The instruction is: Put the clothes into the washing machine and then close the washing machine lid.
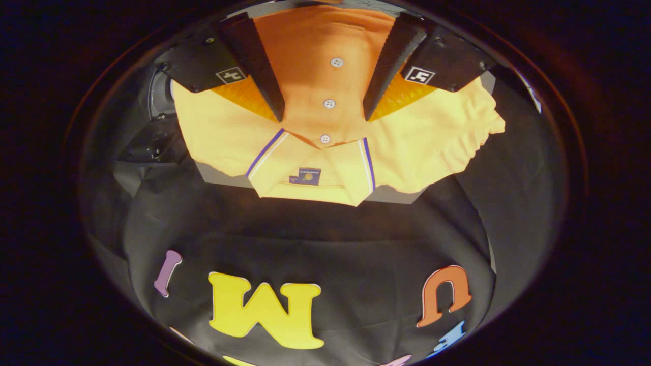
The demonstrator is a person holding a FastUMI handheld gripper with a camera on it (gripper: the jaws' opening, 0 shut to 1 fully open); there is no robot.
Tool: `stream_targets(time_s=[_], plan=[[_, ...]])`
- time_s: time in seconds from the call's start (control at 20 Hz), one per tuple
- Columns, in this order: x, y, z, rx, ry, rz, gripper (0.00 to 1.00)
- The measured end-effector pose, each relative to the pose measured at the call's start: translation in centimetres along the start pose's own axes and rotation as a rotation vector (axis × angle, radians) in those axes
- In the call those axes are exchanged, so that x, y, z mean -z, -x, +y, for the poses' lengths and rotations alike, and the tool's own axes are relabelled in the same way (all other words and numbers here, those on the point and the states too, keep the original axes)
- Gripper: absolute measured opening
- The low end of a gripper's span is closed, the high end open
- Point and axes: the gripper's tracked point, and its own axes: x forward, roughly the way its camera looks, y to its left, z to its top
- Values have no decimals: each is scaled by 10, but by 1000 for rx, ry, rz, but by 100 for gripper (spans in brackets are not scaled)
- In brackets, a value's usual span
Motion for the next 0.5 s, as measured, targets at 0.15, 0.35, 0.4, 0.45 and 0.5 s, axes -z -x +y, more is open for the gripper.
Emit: stream_targets(time_s=[0.15,0.35,0.4,0.45,0.5], plan=[[-2,-5,-2,-9,26,-21,84],[-5,-6,-7,-20,44,-67,19],[-4,-7,-8,-36,48,-71,10],[-5,-6,-8,-52,46,-73,8],[-4,-6,-8,-71,35,-72,7]])
